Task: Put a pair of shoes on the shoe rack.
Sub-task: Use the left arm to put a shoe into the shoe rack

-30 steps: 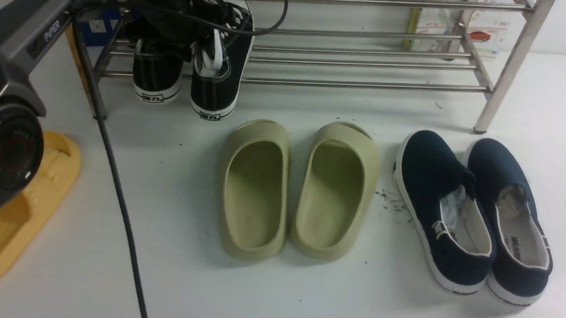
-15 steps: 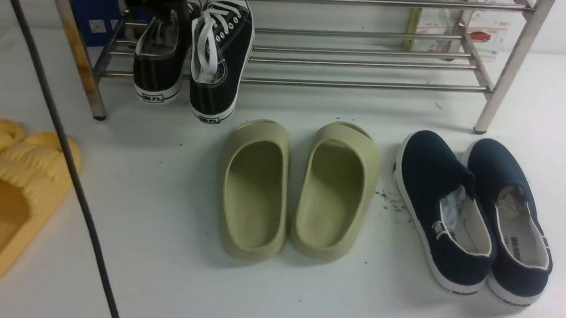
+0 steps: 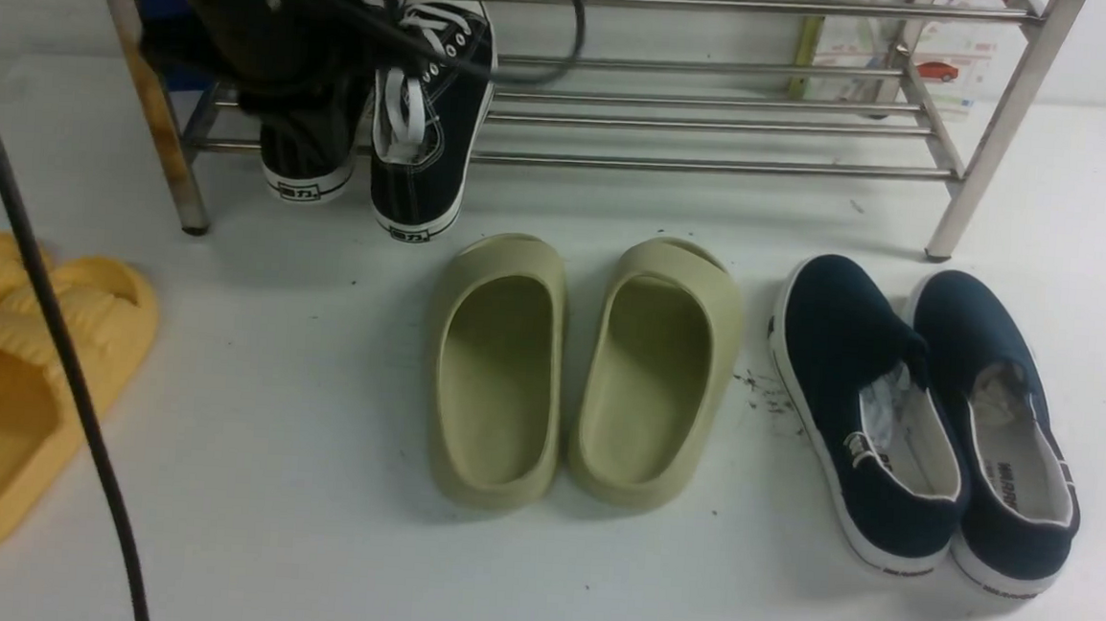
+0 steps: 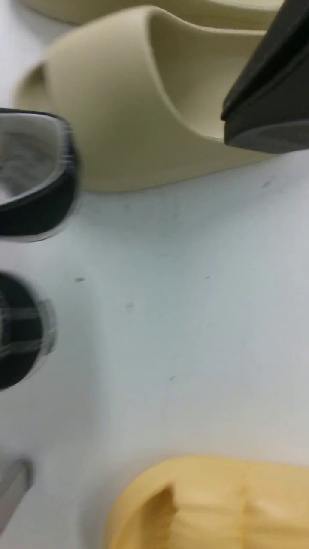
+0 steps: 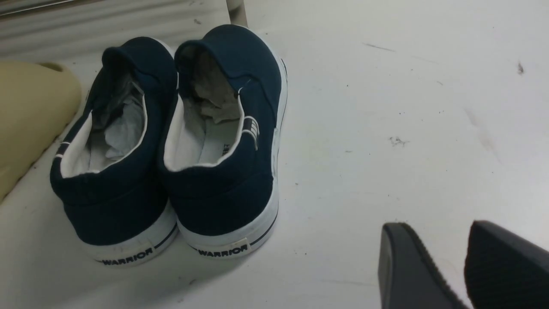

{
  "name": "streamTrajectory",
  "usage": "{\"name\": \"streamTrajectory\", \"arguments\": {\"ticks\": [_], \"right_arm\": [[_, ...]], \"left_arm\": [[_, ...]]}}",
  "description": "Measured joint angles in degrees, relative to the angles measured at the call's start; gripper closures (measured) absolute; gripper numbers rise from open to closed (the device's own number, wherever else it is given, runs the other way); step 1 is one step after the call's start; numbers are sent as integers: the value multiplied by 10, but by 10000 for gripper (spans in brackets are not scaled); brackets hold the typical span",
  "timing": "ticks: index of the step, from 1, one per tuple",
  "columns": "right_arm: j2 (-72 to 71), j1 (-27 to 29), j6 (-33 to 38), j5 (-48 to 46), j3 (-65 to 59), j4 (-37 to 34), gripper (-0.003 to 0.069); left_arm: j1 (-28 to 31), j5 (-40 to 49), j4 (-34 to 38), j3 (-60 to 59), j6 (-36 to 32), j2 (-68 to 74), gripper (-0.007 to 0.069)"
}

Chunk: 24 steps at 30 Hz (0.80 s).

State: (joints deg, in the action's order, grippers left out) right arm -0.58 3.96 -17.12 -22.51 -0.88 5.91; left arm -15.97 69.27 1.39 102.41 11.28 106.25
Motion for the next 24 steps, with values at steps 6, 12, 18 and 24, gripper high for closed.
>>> {"name": "streamTrajectory", "arguments": {"ticks": [6,12,18,24], "right_arm": [[0,0,0,0,0,0,413],[0,0,0,0,0,0,413],[0,0,0,0,0,0,413],[0,0,0,0,0,0,413]], "left_arm": [[-16,-159,-36,-89,40,43,634],[-15,-249,-73,-90,77,65,634],[-15,-283,-76,-92,82,65,631],[-15,-278,-72,-60,82,65,631]]}}
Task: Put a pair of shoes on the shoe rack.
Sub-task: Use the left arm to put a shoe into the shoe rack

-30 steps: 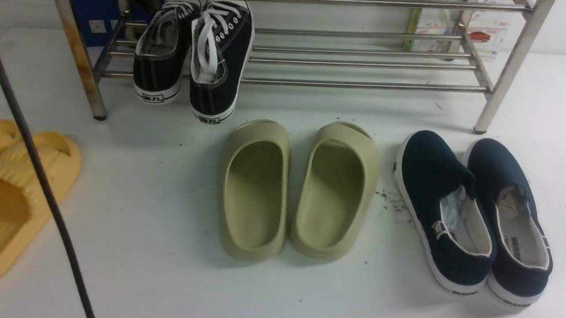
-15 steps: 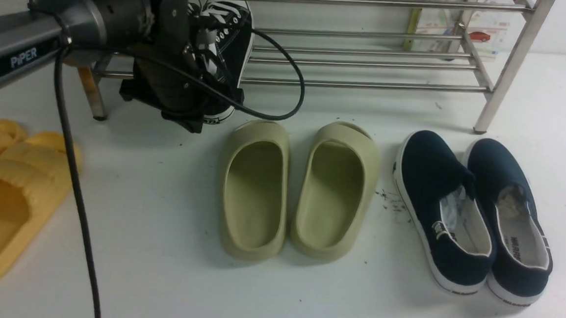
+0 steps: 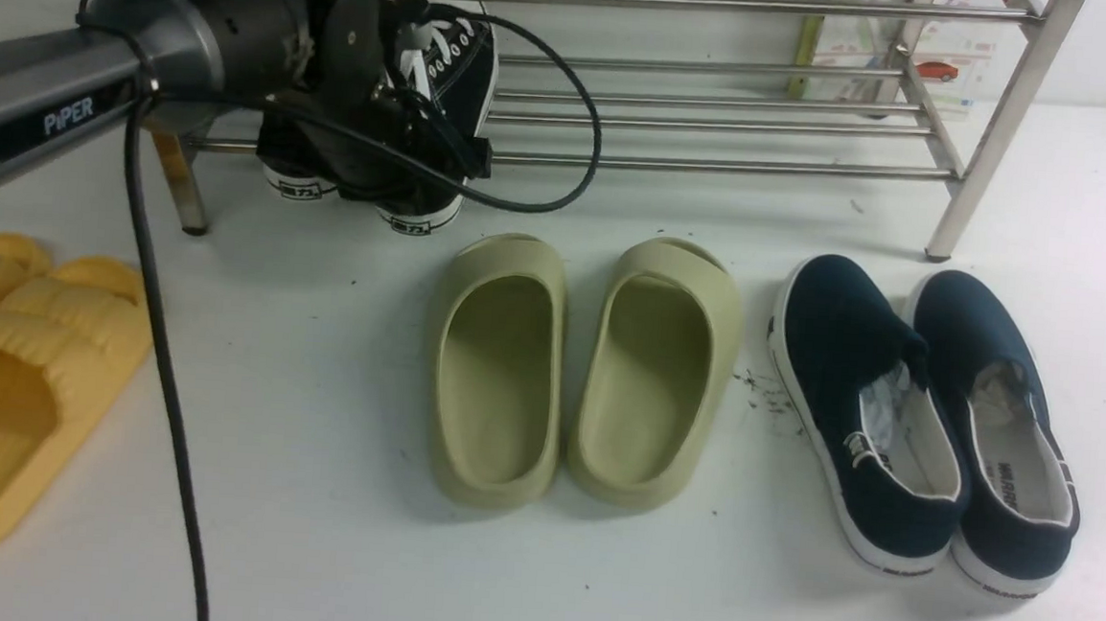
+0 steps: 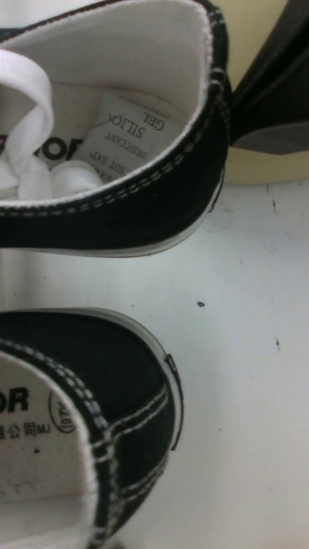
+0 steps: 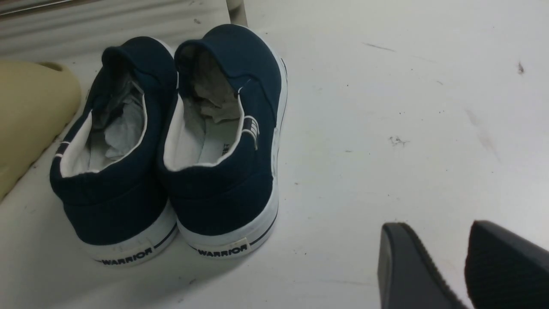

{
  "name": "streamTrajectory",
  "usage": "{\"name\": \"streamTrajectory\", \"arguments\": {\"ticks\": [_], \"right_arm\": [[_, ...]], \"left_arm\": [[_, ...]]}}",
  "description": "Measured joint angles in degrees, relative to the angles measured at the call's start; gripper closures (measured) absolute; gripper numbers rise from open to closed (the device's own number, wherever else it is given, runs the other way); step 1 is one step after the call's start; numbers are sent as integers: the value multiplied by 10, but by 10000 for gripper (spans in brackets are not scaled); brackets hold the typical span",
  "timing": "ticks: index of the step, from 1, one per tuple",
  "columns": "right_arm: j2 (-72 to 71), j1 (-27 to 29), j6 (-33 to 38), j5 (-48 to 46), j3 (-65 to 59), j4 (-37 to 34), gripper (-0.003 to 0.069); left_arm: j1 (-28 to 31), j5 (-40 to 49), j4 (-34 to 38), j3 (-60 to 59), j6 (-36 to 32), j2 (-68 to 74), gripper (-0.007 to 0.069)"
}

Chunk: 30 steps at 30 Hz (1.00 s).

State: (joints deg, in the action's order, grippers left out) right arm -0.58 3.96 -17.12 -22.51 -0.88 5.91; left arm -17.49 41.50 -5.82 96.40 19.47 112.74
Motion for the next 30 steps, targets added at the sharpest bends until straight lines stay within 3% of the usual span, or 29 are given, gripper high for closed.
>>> {"name": "streamTrajectory", "arguments": {"ticks": [9,18,30], "right_arm": [[0,0,0,0,0,0,413],[0,0,0,0,0,0,413],[0,0,0,0,0,0,413]], "left_arm": [[0,-21,-30,83,0,13,631],[-1,37,-32,98,0,47,631],[0,104,-45,103,-12,-78,623]]}}
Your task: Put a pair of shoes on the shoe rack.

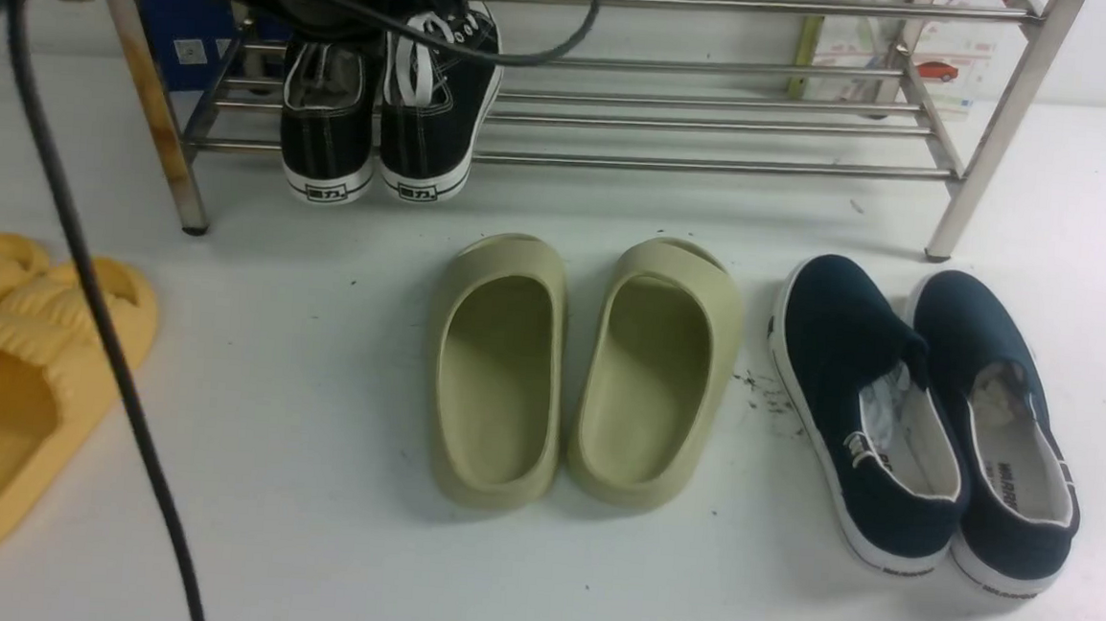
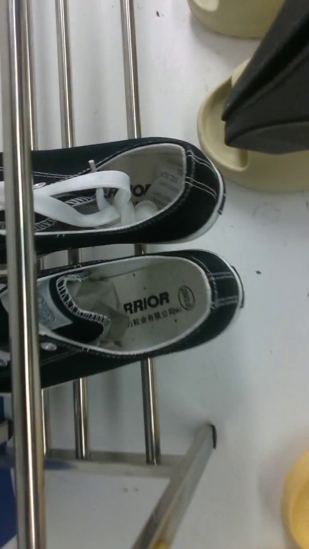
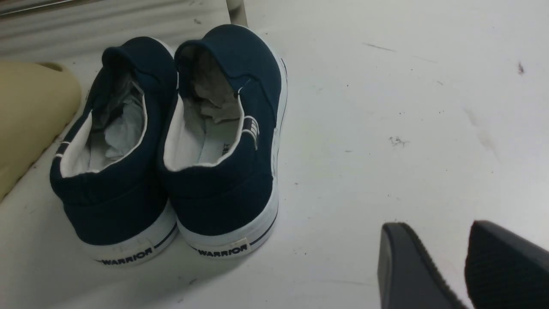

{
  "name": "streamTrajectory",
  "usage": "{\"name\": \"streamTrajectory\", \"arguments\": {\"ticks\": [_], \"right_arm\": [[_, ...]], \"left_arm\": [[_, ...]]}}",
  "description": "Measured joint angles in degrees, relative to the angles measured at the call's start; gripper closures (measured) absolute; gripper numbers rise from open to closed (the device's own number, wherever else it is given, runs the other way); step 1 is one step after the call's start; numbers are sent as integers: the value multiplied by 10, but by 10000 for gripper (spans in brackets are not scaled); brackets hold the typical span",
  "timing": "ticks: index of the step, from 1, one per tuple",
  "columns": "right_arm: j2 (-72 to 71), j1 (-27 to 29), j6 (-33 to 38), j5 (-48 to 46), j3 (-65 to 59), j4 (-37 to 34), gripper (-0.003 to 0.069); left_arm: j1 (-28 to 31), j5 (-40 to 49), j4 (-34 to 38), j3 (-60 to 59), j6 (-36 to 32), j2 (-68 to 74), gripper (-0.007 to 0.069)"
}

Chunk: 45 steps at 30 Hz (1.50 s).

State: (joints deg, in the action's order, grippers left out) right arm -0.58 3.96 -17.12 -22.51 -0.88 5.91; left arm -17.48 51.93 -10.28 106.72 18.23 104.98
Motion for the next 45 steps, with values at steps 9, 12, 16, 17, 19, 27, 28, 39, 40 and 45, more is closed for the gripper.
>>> {"name": "streamTrajectory", "arguments": {"ticks": [9,12,16,17,19,27,28,39,40,45], "right_arm": [[0,0,0,0,0,0,413],[0,0,0,0,0,0,413],[0,0,0,0,0,0,413],[0,0,0,0,0,0,413],[0,0,0,0,0,0,413],[0,0,0,0,0,0,413],[0,0,0,0,0,0,413],[0,0,0,0,0,0,413],[0,0,0,0,0,0,413],[0,0,0,0,0,0,413]], "left_arm": [[0,11,-72,-103,34,2,617],[0,-30,-102,-130,66,42,617],[0,-72,-159,-135,113,87,617],[0,-79,-173,-134,124,94,617],[0,-86,-196,-134,142,103,617],[0,-97,-219,-134,160,104,631],[0,-94,-216,-134,160,102,632],[0,85,-38,-140,26,-49,634],[0,86,-34,-141,24,-54,634],[-1,91,40,-217,-7,-206,634]]}}
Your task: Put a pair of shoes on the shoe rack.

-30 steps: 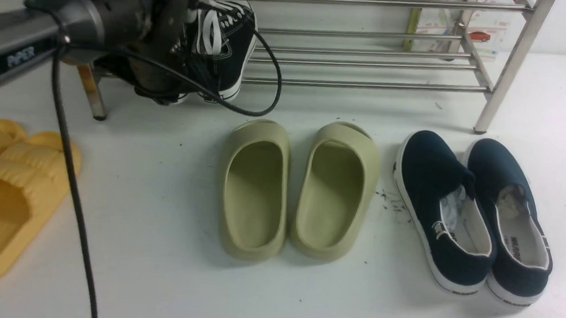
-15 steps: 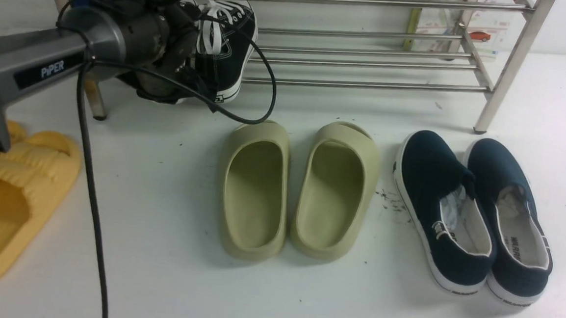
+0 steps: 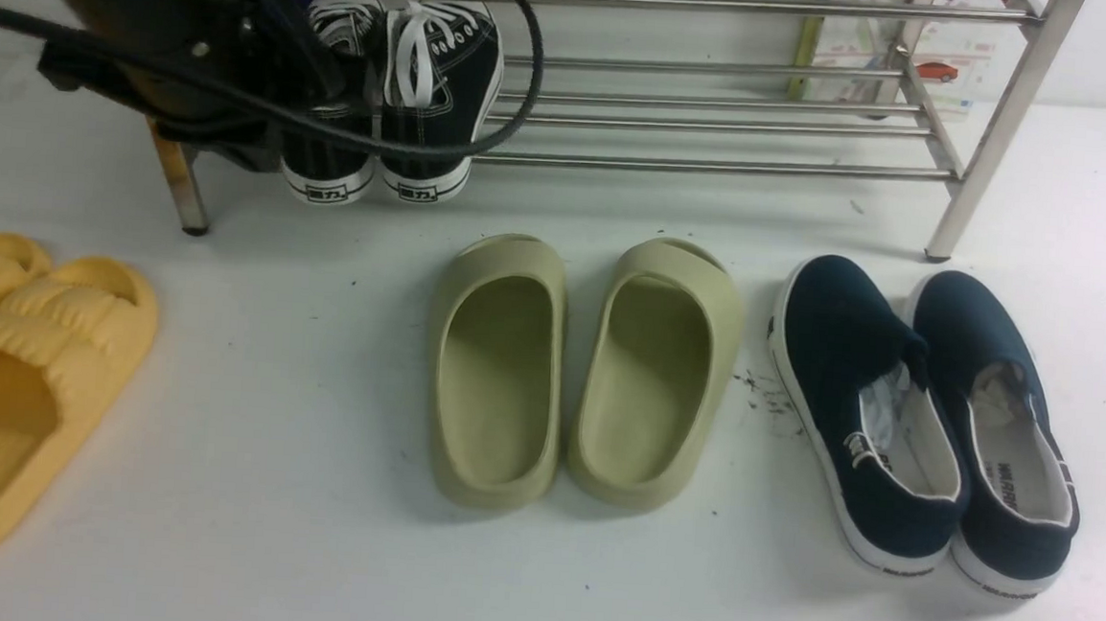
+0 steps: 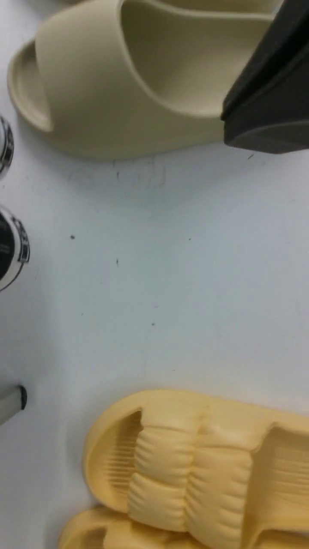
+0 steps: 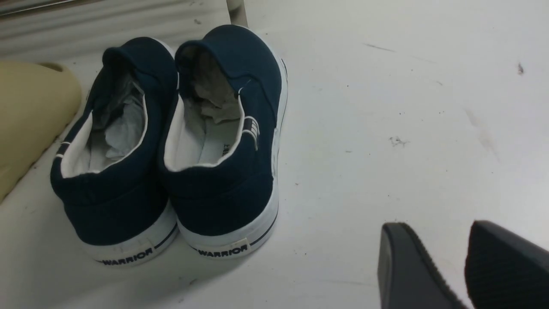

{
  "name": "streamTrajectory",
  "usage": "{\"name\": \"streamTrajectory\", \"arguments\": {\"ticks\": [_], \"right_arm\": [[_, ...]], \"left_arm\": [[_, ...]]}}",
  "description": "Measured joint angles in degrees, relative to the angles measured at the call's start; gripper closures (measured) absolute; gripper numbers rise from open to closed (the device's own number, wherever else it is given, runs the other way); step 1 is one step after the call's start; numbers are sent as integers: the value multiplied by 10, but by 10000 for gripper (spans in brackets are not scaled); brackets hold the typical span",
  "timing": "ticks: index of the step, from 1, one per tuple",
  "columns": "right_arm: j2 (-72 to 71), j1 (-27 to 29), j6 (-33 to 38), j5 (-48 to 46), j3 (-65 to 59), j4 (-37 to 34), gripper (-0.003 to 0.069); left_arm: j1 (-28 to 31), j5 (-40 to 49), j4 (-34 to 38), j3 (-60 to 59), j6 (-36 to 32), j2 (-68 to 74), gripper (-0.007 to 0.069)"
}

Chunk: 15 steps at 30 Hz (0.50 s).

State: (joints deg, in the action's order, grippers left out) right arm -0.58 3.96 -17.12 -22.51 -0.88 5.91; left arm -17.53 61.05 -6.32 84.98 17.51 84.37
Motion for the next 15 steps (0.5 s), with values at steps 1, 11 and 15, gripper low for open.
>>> {"name": "streamTrajectory", "arguments": {"ticks": [1,11,15], "right_arm": [[0,0,0,0,0,0,413],[0,0,0,0,0,0,413],[0,0,0,0,0,0,413]], "left_arm": [[0,-2,3,-16,-1,-24,634],[0,-5,8,-208,11,-276,626],[0,-2,9,-250,19,-353,623]]}}
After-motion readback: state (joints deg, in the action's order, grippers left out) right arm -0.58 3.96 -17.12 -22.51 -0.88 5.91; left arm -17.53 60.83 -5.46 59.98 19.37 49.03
